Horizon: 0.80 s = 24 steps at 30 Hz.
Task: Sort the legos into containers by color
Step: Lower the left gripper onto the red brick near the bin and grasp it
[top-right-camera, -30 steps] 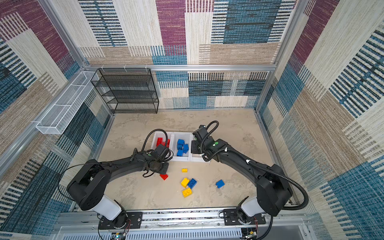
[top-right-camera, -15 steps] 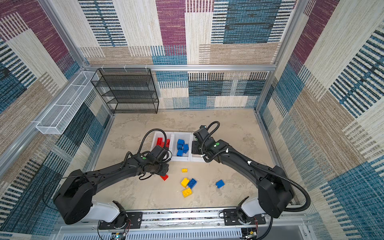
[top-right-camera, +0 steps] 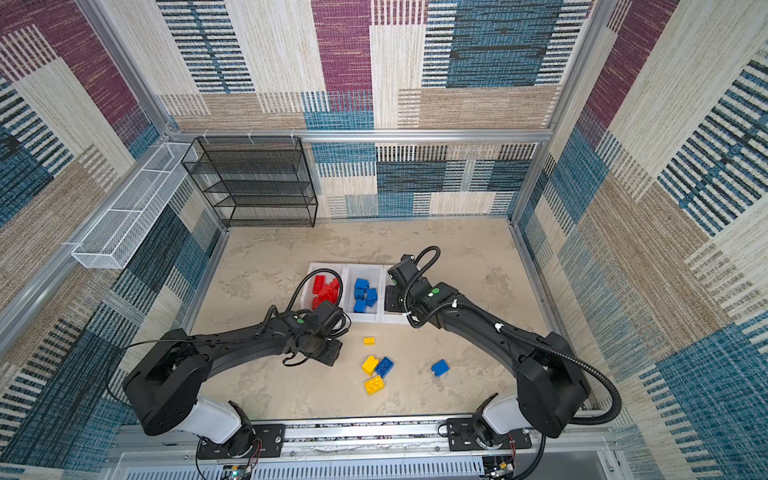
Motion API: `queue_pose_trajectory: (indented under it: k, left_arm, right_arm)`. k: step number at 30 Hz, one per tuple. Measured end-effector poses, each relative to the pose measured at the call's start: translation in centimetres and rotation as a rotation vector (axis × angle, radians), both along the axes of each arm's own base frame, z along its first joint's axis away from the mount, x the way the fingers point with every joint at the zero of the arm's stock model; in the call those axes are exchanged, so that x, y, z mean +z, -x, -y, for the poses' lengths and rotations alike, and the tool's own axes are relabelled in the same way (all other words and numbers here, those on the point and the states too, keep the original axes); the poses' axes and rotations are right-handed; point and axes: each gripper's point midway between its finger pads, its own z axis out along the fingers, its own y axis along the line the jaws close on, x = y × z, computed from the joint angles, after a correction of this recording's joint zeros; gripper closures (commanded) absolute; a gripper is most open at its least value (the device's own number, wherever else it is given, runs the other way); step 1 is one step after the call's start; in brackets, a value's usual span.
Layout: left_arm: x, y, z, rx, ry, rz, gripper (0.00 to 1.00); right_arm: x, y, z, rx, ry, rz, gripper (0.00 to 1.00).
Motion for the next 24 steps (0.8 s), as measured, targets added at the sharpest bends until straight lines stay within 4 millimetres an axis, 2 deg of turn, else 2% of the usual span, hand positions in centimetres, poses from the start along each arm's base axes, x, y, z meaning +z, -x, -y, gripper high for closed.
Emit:
queue_pose_trajectory:
  k: [3, 10, 16, 18, 20, 22, 24]
  left_arm:
    - [-0.2, -0.3, -0.1, 0.000, -0.019, 0.006, 0.49]
    - [-0.2, -0.5, -0.1, -0.001, -0.026, 0.010, 0.69]
    - [0.2, -0.7, 0.2, -0.003, -0.010, 0.020, 0.71]
    - [1.2, -1.0, 0.5, -0.002, 0.005, 0.036, 0.71]
    - [3.3, -2.1, 1.2, -0.004, 0.040, 0.083, 0.71]
    - [5.8, -3.7, 1.8, -0.004, 0.080, 0.148, 0.70]
    - [8.3, -6.0, 1.5, 0.028, 0.111, 0.213, 0.69]
  right_arm:
    - [-0.2, 0.2, 0.1, -0.002, -0.001, -0.005, 0.39]
    - [-0.3, 0.3, 0.2, -0.004, -0.002, -0.008, 0.40]
    - [-0.2, 0.4, 0.2, -0.004, -0.004, -0.006, 0.40]
    - [-0.1, 0.4, 0.2, -0.004, -0.006, -0.002, 0.40]
    - [0.2, 0.4, 0.3, -0.005, -0.011, 0.003, 0.40]
    - [0.5, 0.4, 0.3, -0.007, -0.017, 0.009, 0.40]
    - [0.7, 0.4, 0.3, -0.008, -0.020, 0.014, 0.40]
